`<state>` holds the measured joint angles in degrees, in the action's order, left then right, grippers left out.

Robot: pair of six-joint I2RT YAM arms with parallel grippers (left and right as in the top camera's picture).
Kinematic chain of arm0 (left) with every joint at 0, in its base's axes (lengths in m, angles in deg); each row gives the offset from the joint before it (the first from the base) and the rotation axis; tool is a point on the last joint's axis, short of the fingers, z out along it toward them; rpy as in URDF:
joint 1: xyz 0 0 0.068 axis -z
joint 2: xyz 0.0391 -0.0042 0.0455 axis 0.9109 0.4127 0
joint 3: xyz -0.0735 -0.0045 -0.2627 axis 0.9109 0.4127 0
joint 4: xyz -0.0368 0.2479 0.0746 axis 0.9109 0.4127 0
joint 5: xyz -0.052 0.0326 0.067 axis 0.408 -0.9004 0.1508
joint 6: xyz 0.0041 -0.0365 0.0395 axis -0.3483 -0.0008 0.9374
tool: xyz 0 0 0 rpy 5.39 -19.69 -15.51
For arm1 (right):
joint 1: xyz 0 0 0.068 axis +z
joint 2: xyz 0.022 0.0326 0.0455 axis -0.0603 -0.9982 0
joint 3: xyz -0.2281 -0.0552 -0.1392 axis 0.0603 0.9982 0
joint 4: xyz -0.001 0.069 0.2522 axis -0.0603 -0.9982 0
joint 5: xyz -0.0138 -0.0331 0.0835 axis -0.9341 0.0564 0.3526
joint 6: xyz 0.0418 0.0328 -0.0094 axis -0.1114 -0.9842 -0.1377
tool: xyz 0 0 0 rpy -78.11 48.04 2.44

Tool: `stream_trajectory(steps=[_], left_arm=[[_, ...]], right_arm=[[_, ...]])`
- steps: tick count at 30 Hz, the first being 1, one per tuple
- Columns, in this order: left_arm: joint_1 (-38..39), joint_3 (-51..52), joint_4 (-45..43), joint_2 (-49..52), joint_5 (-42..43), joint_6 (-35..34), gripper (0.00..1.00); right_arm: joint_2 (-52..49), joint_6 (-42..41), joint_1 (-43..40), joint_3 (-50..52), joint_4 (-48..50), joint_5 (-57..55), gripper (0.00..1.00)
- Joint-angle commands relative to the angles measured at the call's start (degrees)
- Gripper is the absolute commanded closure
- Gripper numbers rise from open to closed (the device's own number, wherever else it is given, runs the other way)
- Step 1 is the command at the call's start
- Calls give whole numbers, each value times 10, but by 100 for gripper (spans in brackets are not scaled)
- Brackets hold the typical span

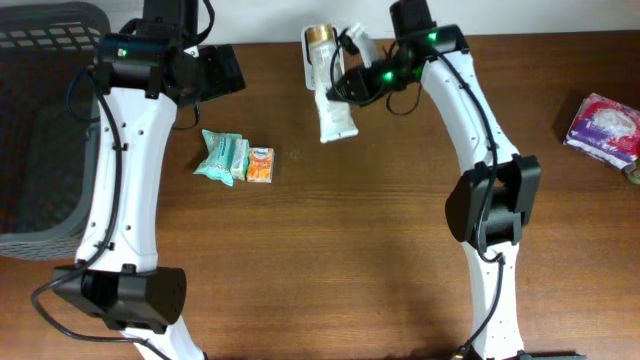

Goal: Scan the item barcode
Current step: 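Raise the cream tube upright in front of the white scanner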

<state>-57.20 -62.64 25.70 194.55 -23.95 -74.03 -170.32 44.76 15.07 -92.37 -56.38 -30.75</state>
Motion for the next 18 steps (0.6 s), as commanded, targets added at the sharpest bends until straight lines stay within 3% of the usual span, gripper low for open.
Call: stream_trajectory(steps=[1,11,18], left_arm=[[-3,-2,-1,0,-6,9,1],[-3,-2,-1,0,-6,9,1],[-3,-2,-1,0,-6,9,1]], right_arm=[[25,17,-5,-58,-3,72,96],[25,23,-5,-96,-9,151,96],[25,23,-15,-97,-24,134,96]])
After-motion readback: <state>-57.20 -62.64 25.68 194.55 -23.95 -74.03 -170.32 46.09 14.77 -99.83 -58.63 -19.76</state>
